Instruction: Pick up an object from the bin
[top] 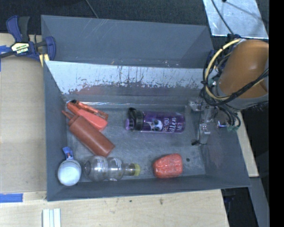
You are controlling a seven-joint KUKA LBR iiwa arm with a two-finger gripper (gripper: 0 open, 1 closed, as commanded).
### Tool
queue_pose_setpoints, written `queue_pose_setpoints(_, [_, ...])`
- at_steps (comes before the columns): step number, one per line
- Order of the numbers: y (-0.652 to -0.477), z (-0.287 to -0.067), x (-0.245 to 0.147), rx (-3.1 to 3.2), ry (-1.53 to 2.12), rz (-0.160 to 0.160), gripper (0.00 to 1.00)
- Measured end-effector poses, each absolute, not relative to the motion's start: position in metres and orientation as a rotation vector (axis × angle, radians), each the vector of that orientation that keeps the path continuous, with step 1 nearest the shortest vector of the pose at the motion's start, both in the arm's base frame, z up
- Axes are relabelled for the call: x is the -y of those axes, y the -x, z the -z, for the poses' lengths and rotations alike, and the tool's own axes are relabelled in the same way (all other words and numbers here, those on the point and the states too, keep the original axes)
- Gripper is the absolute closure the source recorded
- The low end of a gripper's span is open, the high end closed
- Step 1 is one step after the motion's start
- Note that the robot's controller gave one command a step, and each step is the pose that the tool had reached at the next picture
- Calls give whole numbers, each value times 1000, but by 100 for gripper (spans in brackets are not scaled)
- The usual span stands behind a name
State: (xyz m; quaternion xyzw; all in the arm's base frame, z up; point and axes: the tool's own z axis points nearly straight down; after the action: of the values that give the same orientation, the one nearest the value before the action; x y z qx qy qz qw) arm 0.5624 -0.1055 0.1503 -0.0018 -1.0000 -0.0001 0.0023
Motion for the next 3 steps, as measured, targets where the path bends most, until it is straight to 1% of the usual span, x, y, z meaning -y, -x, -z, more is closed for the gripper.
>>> queue_pose_setpoints(1, [-564,-155,105,3145,1,-2,0])
queue_pose_setpoints(2, [-591,-117,76,3149,-94,-4,0])
queue_pose_setpoints(3, [-611,-80,43,3145,8,-1,100])
